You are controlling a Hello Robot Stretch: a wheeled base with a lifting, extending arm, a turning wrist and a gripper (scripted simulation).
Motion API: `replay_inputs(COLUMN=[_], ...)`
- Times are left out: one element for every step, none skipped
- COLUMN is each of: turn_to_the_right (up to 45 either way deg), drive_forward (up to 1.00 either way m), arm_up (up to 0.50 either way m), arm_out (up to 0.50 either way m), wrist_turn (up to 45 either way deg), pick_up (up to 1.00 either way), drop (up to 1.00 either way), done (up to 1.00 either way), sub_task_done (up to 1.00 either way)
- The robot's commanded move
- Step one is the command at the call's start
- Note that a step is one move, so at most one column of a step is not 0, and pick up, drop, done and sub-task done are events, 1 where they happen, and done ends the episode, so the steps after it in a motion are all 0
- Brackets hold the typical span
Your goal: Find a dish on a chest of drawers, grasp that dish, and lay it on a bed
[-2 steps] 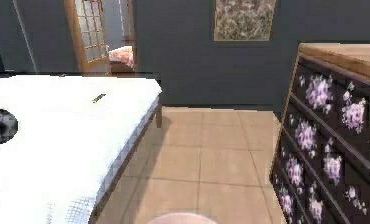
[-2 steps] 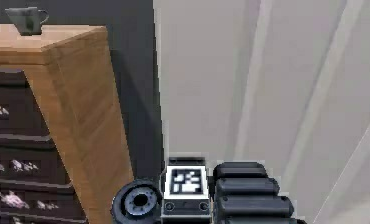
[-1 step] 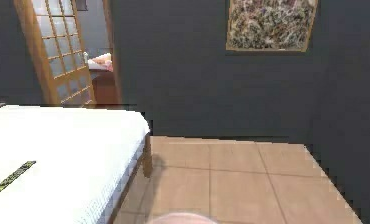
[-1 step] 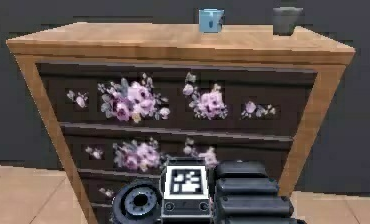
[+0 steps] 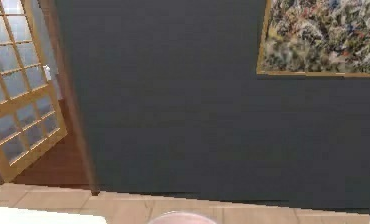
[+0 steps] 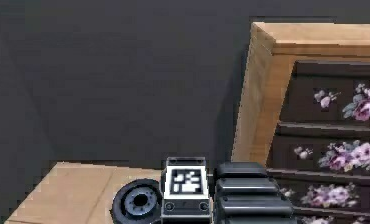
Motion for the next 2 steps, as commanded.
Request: replay_inputs(turn_to_the_right=[0.0,-6.0], drive_forward=[0.7,0.0], arm_up=[0.0,0.0], arm_out=[0.0,0.0], wrist_turn=[0.0,0.0], pick_up=[0.0,0.0], drop=[0.0,0.0], done=[0.0,0.0], sub_task_done=[0.0,0.0])
